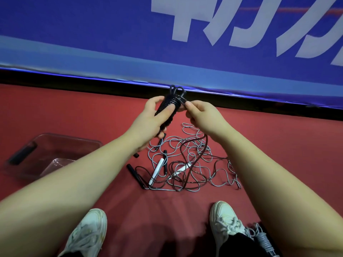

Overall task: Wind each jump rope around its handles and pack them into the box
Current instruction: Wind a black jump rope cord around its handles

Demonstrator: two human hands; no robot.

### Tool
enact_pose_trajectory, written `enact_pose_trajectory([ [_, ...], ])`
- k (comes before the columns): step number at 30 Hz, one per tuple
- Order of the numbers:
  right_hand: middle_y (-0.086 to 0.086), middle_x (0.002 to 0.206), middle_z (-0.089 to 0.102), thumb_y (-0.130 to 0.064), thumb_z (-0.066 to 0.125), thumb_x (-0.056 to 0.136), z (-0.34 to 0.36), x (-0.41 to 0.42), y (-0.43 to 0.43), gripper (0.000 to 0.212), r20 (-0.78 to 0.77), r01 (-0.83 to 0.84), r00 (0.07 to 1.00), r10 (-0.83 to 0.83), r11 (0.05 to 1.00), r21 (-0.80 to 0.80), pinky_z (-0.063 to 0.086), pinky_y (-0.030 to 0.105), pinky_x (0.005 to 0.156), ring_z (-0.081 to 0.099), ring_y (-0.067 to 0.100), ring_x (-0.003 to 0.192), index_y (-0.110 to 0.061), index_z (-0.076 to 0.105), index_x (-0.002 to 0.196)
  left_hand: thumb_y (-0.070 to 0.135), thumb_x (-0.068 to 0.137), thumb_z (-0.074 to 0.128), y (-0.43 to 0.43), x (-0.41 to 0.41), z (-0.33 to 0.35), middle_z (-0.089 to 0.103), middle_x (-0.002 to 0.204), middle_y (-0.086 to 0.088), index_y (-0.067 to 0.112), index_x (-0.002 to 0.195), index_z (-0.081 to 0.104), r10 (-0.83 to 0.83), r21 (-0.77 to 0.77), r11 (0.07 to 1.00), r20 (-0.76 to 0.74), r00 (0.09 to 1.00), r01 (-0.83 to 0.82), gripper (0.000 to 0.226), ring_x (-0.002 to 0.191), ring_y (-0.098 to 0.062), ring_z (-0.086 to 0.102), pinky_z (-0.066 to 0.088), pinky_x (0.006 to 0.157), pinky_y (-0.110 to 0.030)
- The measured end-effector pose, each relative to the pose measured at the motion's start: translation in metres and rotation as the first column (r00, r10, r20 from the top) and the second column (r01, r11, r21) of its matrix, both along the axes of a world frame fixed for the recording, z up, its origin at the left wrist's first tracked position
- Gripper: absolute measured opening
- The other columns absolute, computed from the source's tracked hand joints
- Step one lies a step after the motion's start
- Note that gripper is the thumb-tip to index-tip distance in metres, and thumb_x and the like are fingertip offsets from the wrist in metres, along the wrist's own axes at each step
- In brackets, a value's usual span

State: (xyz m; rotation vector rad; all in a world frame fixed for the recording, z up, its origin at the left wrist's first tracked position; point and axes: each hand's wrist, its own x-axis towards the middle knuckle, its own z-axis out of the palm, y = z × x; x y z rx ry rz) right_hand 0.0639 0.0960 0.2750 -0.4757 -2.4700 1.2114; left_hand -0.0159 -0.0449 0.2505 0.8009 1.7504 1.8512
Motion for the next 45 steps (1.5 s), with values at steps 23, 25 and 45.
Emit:
enact_pose_trajectory([
  [23, 0.003, 0.070, 0.052, -0.040, 0.065, 0.084, -0.001, 0.026, 0.031, 0.024, 0.603, -0.607, 0.689, 0.402, 0.774, 0.178, 0.036, 0.026, 0.065, 0.044, 0.014, 0.066, -0.023, 0.060, 0.067, 0.027, 0.075, 0.069, -0.037, -0.018, 0.010, 0.056, 0.070, -0.009, 0.036, 0.114, 0.067, -0.743, -0.427, 0.553, 0.135, 0.655, 0.715, 0.040, 0.052, -0.016, 0.045, 0.030, 0.040, -0.018],
  [25, 0.004, 0.068, 0.051, -0.044, 0.063, 0.084, -0.004, 0.024, 0.028, 0.027, 0.724, -0.626, 0.615, 0.312, 0.751, 0.208, 0.037, 0.027, 0.065, 0.044, 0.014, 0.065, -0.022, 0.062, 0.068, 0.030, 0.078, 0.069, -0.033, -0.015, 0.012, 0.057, 0.075, -0.011, 0.043, 0.114, 0.064, -0.775, -0.672, 0.473, -0.011, 0.632, 0.569, 0.039, 0.056, -0.017, 0.045, 0.033, 0.049, -0.025],
  [45, -0.009, 0.064, 0.037, -0.035, 0.038, 0.093, -0.030, 0.018, -0.004, 0.022, -0.046, -0.388, 0.920, 0.389, 0.889, -0.243, 0.029, 0.015, 0.050, 0.032, 0.003, 0.053, -0.029, 0.058, 0.099, 0.015, 0.076, 0.050, -0.018, -0.025, 0.006, 0.059, 0.074, -0.007, 0.028, 0.129, 0.053, -0.332, 0.329, 0.918, 0.336, 0.882, 0.220, 0.055, 0.055, -0.013, 0.052, 0.036, 0.039, -0.015],
])
